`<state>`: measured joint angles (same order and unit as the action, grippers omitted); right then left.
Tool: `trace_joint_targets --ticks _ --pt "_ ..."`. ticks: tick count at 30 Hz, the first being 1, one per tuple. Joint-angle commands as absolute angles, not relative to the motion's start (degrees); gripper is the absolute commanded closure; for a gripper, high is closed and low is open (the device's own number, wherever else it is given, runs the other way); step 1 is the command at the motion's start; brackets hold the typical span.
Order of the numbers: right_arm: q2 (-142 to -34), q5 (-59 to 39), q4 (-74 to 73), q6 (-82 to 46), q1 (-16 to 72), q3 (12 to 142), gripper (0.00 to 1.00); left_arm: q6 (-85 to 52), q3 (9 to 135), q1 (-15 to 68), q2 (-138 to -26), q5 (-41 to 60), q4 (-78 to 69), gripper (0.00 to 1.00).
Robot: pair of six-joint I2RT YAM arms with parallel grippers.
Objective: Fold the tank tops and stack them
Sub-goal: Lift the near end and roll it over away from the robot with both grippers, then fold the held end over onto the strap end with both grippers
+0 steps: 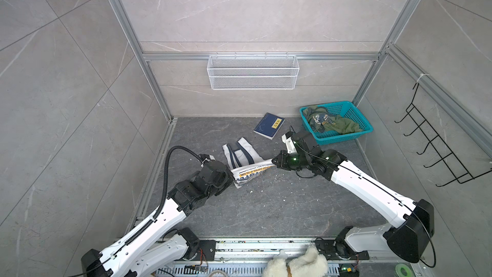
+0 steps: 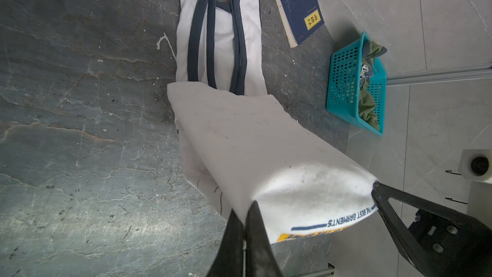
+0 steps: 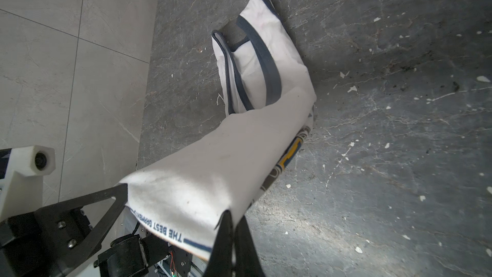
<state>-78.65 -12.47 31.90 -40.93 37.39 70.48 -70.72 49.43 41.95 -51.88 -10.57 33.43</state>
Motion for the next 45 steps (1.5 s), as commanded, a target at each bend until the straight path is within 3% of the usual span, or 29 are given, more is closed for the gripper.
trace_joint_targets --ticks 1,9,19,23,45 --pt "-81.5 -10.3 34.0 -39.9 37.4 73.1 1.00 -70.3 50.1 39.5 -52.9 -13.4 33.3 1.00" --pt "-88.3 -7.8 33.2 -38.4 37.3 78.8 1.00 -69.2 48.4 31.7 -58.0 -7.6 26.7 1.00" --pt "-84.6 -7.1 31.8 -38.3 37.4 73.5 1.00 -69.9 46.3 31.2 -56.9 -1.5 24.2 1.00" --pt "-86.6 -6.9 31.6 -38.0 37.3 74.9 1.00 -69.3 46.7 30.1 -56.3 -3.5 25.7 1.00" --pt "-116.2 -5.3 27.3 -31.9 33.2 103.7 1.00 -60.9 67.1 11.1 -90.6 11.4 15.0 1.00"
